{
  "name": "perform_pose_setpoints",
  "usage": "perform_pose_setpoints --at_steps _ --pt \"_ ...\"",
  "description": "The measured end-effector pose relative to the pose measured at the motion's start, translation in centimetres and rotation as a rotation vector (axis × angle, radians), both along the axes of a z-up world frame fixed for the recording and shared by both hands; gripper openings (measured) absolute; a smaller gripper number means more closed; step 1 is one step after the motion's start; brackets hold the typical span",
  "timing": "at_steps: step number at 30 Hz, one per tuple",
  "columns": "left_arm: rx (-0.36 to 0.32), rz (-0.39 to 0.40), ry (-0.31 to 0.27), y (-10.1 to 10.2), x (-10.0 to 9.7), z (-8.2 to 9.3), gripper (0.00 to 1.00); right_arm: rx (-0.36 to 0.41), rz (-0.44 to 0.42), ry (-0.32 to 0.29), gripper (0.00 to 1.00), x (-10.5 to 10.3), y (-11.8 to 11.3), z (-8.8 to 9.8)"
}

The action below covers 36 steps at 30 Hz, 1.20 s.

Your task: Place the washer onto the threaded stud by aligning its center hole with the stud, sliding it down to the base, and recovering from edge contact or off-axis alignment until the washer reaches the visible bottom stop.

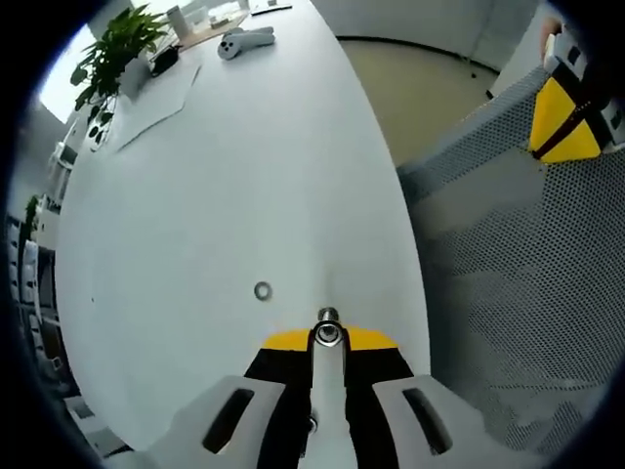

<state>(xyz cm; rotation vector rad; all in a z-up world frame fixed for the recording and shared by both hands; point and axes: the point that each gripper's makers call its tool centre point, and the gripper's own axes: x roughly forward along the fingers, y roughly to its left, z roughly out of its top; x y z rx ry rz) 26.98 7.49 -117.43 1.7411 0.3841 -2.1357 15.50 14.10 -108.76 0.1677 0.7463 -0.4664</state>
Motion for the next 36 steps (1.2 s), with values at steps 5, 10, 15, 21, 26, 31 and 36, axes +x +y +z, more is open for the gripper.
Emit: perform_pose_setpoints --at_steps 5,10,15,21,26,31,36 --pt "0.0 0.0 -0.002 0.2 0.0 -0.4 0.08 -0.001 -0.003 -0.001 0.04 0.0 -0.1 0.0" --pt "-0.012 0.0 -0.002 0.0 0.1 -0.6 0.08 -0.001 -0.004 -0.001 0.04 0.0 -0.1 0.0" --pt "-0.012 0.0 -0.006 0.0 0.2 -0.6 0.08 -0.002 -0.006 -0.002 0.04 -0.1 -0.1 0.0" --pt "-0.008 -0.002 -0.013 0.1 0.1 -1.3 0.08 -0.004 -0.007 -0.005 0.04 0.0 -0.1 0.1" --pt "-0.001 0.008 -0.021 0.1 0.2 -2.5 0.08 -0.003 -0.01 -0.005 0.04 -0.1 -0.2 0.1" --pt "0.008 0.019 -0.029 0.1 0.3 -3.9 0.08 0.0 -0.011 -0.001 0.04 -0.1 -0.1 0.0" --pt "0.016 0.023 -0.029 0.0 0.1 -4.6 0.08 0.004 -0.002 0.006 0.04 -0.1 0.1 -0.1"
